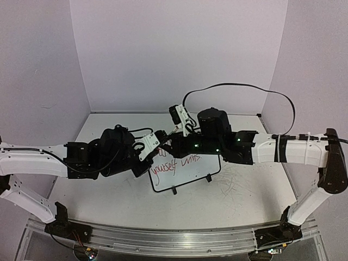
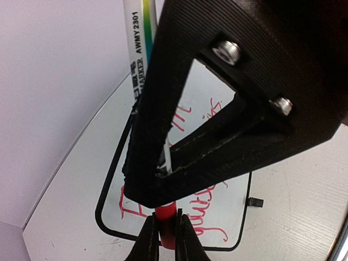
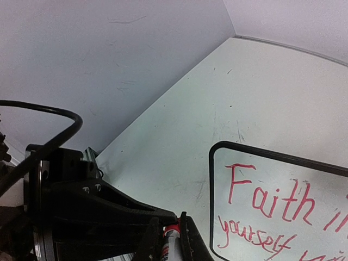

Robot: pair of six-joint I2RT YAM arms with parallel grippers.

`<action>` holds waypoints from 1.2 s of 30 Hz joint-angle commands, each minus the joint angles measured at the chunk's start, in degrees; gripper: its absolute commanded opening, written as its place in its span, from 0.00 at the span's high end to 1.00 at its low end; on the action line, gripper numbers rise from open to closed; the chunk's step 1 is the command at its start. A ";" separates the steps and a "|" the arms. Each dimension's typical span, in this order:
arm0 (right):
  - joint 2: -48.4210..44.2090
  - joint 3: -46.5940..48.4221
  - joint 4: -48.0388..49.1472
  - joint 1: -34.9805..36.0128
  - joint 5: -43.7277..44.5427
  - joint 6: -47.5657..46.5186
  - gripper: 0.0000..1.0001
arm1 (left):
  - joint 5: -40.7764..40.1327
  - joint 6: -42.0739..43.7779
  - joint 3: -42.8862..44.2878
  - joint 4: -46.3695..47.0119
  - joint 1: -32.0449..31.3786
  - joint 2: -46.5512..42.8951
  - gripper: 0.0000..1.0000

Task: Write a sentence on the whiteboard
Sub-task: Put down the whiteboard marker at the center of the board.

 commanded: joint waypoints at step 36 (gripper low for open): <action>-34.54 -10.59 -1.29 0.41 31.67 -19.31 0.02 | 11.92 -53.45 -14.37 -13.26 31.56 9.61 1.00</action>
